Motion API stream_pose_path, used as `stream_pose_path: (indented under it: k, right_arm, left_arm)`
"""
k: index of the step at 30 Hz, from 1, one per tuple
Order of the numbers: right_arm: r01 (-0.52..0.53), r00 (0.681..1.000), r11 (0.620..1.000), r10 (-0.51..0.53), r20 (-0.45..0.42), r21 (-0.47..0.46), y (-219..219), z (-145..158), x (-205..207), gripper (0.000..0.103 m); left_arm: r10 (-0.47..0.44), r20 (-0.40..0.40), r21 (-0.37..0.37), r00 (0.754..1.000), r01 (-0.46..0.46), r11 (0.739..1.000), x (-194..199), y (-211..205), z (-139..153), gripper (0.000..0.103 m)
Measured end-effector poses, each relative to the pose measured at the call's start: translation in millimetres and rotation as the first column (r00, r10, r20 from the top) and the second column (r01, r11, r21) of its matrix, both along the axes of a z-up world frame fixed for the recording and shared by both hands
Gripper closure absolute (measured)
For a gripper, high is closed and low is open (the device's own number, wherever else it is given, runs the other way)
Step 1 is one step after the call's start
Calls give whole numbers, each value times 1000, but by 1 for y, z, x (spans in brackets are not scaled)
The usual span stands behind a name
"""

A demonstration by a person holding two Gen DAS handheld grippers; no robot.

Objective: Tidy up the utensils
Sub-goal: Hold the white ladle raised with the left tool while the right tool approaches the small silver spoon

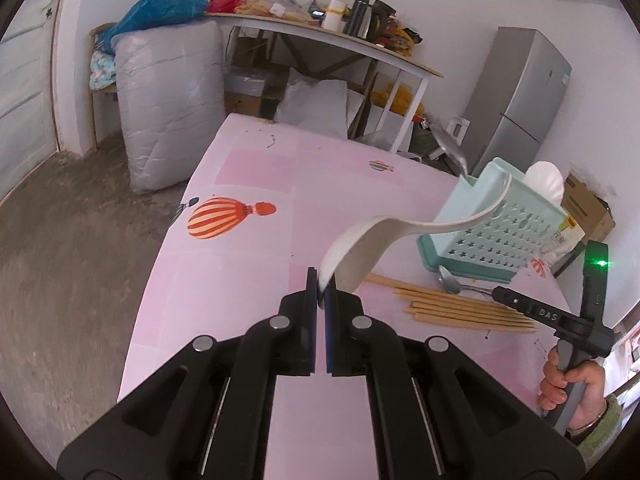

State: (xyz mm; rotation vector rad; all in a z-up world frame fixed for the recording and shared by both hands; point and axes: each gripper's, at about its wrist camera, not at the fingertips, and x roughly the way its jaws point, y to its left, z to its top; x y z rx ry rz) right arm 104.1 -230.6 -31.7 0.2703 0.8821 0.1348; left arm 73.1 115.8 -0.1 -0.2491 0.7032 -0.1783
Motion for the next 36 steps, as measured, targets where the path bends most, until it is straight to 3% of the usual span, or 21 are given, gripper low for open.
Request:
stream_pose_path:
  k: [7,16,25,36]
  right_arm:
    - [-76,997,992,74,-17,-98,20,-1,-16,68]
    - [-140,989,987,136,-54,-77,20,2,-39,73]
    - [-183,983,983,183,-3,19,33,20,-6,73]
    - [-379,923,924,381,-47,55,73,-2,3,79]
  left_arm:
    - [5,-10,-7,1000,-5,1000,5,0,-5,101]
    - [3,-10,-13,1000,-3,1000,9,-1,-7,101]
    - [23,-21,-13,1000,-24,1000,11,0,-10,101]
    - [41,-29,-35,999,-42,998,15,8,-13,101]
